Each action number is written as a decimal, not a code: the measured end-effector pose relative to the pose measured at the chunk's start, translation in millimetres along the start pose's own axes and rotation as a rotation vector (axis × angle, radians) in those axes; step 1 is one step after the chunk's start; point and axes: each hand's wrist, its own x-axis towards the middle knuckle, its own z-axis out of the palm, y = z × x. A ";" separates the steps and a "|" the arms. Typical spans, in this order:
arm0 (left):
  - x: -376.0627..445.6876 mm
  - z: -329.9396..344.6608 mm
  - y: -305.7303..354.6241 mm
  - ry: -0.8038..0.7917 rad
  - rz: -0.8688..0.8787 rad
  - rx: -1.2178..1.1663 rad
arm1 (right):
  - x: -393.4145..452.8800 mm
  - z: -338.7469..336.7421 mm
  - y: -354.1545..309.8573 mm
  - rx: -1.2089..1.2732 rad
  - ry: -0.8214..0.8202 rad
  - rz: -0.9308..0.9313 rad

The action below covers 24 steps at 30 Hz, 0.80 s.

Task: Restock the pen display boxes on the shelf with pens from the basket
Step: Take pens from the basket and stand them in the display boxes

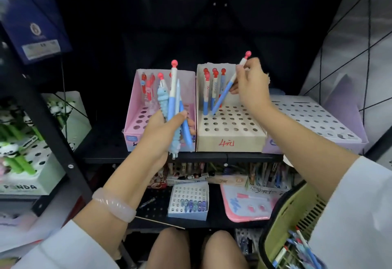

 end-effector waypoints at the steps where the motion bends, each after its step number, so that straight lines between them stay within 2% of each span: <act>1: 0.8 -1.4 -0.5 -0.008 -0.004 -0.003 | 3.3 3.9 3.9 -0.079 -0.010 -0.024; 6: 3.4 -7.1 -3.8 0.014 -0.021 0.010 | 11.9 13.3 9.0 -0.262 0.014 -0.131; 16: 3.3 -8.7 -0.5 0.005 -0.105 -0.146 | 11.8 13.1 3.8 -0.181 -0.098 -0.151; 18: 2.9 -9.0 -1.0 -0.001 -0.107 -0.145 | 8.6 16.0 6.0 -0.209 -0.142 -0.159; 22: 1.8 -8.4 -0.8 -0.016 -0.102 -0.151 | -0.1 25.4 12.3 -0.403 -0.345 -0.113; 24: 1.4 -7.9 -0.4 -0.025 -0.101 -0.155 | -1.6 26.2 11.4 -0.412 -0.361 -0.072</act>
